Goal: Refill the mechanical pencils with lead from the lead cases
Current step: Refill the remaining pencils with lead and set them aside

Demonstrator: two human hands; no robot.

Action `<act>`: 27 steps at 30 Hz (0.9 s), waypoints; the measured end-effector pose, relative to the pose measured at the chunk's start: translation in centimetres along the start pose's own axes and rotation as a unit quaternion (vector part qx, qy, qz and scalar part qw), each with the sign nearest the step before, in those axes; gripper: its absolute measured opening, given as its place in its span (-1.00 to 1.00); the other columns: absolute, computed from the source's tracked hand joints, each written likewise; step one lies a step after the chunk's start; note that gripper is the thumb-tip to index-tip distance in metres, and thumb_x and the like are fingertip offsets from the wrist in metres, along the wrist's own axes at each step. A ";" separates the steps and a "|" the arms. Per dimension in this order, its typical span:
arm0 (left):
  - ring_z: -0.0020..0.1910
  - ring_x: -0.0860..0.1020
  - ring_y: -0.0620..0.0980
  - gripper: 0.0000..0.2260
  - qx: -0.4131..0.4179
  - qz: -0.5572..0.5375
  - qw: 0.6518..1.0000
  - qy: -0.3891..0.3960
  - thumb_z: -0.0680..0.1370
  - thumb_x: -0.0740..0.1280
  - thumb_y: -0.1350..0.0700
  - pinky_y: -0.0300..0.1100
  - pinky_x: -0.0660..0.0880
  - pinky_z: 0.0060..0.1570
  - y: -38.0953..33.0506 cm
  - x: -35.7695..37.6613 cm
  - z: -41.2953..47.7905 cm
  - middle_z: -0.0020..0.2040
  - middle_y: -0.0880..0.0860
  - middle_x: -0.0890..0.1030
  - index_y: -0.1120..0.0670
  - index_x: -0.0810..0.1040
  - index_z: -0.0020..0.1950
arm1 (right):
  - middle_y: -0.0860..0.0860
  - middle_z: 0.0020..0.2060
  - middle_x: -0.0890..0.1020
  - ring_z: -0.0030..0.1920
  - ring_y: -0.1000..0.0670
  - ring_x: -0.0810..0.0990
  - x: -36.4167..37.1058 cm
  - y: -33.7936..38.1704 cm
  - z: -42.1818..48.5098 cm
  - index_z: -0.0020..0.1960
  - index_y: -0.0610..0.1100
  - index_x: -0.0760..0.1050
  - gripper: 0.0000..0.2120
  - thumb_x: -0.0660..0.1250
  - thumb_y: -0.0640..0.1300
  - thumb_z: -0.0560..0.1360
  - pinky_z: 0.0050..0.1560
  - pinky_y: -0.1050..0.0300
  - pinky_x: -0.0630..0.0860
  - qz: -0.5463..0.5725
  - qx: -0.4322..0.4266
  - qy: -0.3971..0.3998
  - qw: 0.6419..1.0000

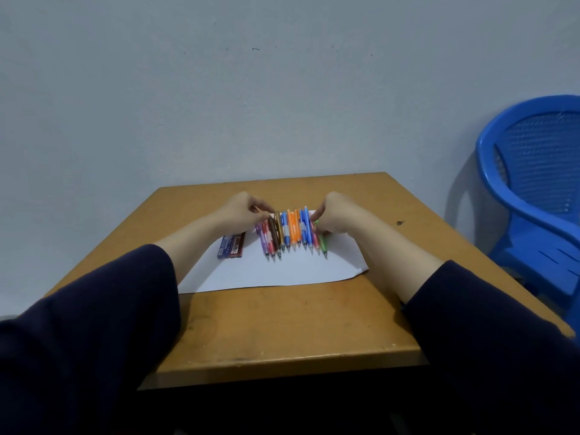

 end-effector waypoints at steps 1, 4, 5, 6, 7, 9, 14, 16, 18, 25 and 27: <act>0.11 0.50 -0.02 -0.76 0.002 -0.003 1.000 -0.014 0.62 0.23 0.03 -0.12 0.40 0.01 -0.1 0.3 0.0 0.18 0.02 0.57 -0.02 0.55 0.26 | -0.10 0.05 0.62 -0.09 0.00 0.54 0.0 0.1 -0.1 0.13 -0.20 0.58 -0.78 0.35 -0.22 0.49 -0.08 0.13 0.52 0.004 0.000 0.005 1.000; 0.39 0.33 0.01 -0.65 0.035 0.018 0.999 -0.030 0.63 0.17 -0.06 -0.06 0.28 0.28 -0.5 1.5 0.2 0.42 0.01 0.39 -0.04 0.44 0.40 | -0.06 0.03 0.62 -0.04 0.01 0.61 0.0 0.2 -0.4 0.15 -0.19 0.57 -0.75 0.40 -0.18 0.48 -0.13 0.18 0.53 0.039 -0.010 0.016 0.999; 0.46 0.25 0.02 -0.63 0.051 0.036 0.998 -0.022 0.64 0.15 -0.07 -0.05 0.21 0.36 -0.6 1.8 0.4 0.48 0.01 0.31 -0.05 0.41 0.43 | -0.06 0.04 0.61 -0.06 0.02 0.60 0.0 0.2 -0.4 0.17 -0.18 0.56 -0.74 0.39 -0.17 0.49 -0.16 0.20 0.53 0.050 -0.019 0.013 0.999; 0.50 0.18 0.01 -0.62 0.069 0.060 0.996 -0.009 0.64 0.13 -0.08 -0.05 0.15 0.41 -0.7 2.2 0.5 0.52 0.00 0.23 -0.07 0.37 0.45 | -0.06 0.07 0.60 -0.06 0.03 0.58 0.0 0.2 -0.5 0.21 -0.16 0.55 -0.72 0.37 -0.16 0.51 -0.18 0.21 0.50 0.049 -0.033 0.006 0.998; 0.52 0.12 0.00 -0.61 0.083 0.085 0.993 0.008 0.65 0.10 -0.09 -0.04 0.10 0.46 -0.6 2.5 0.7 0.55 0.00 0.17 -0.08 0.34 0.46 | -0.06 0.12 0.59 -0.05 0.04 0.54 0.0 0.2 -0.5 0.25 -0.12 0.54 -0.70 0.35 -0.13 0.52 -0.18 0.20 0.46 0.040 -0.052 -0.002 0.998; 0.55 0.02 -0.02 -0.60 0.100 0.113 0.987 0.046 0.66 0.06 -0.09 -0.07 -0.01 0.48 -0.4 3.1 1.0 0.57 0.00 0.08 -0.08 0.26 0.50 | -0.05 0.22 0.56 0.03 0.04 0.48 0.0 0.1 -0.4 0.31 -0.01 0.49 -0.67 0.30 -0.10 0.55 -0.10 0.19 0.38 0.025 -0.089 -0.001 0.996; 0.54 0.04 -0.06 -0.57 0.103 0.093 0.988 0.068 0.65 0.11 -0.07 -0.14 -0.02 0.46 0.7 3.6 1.0 0.56 -0.01 0.13 -0.03 0.22 0.52 | 0.04 0.45 0.32 0.40 -0.02 0.32 0.7 -0.9 -0.2 0.44 0.01 0.33 -0.55 0.25 0.00 0.57 0.32 0.04 0.27 -0.015 -0.134 0.054 0.989; 0.53 0.08 -0.07 -0.57 0.103 0.080 0.990 0.056 0.64 0.14 -0.09 -0.10 0.01 0.48 1.1 3.5 1.0 0.54 -0.03 0.18 -0.06 0.25 0.50 | 0.05 0.46 0.31 0.42 -0.02 0.29 0.7 -1.1 -0.1 0.45 0.00 0.31 -0.52 0.25 0.05 0.56 0.36 0.02 0.24 -0.038 -0.150 0.065 0.986; 0.52 0.10 -0.07 -0.56 0.107 0.069 0.990 0.054 0.62 0.17 -0.12 -0.07 0.03 0.49 1.4 3.5 0.8 0.53 -0.05 0.21 -0.08 0.28 0.49 | 0.05 0.45 0.32 0.41 -0.02 0.31 0.6 -1.2 -0.1 0.45 0.01 0.31 -0.52 0.25 0.06 0.56 0.35 0.03 0.25 -0.042 -0.159 0.074 0.984; 0.48 0.20 -0.05 -0.53 0.110 0.063 0.991 0.042 0.57 0.22 -0.19 -0.02 0.14 0.45 1.7 3.1 0.1 0.50 -0.05 0.29 -0.11 0.35 0.45 | 0.07 0.48 0.25 0.36 -0.01 0.36 0.9 -1.4 0.2 0.49 0.06 0.24 -0.52 0.22 -0.01 0.59 0.28 0.08 0.31 -0.034 -0.187 0.097 0.977; 0.44 0.27 -0.04 -0.51 0.121 0.052 0.991 0.033 0.56 0.23 -0.20 -0.01 0.20 0.42 1.6 3.1 0.0 0.46 -0.03 0.35 -0.07 0.36 0.46 | 0.07 0.48 0.26 0.33 0.00 0.40 0.9 -1.6 0.3 0.49 0.07 0.23 -0.52 0.22 0.00 0.59 0.27 0.06 0.38 -0.026 -0.193 0.099 0.976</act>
Point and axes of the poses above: each hand's wrist, its own z-axis towards the middle knuckle, its own x-axis out of the palm, y = z × x, the point moved 1 cm from there along z, towards the middle knuckle
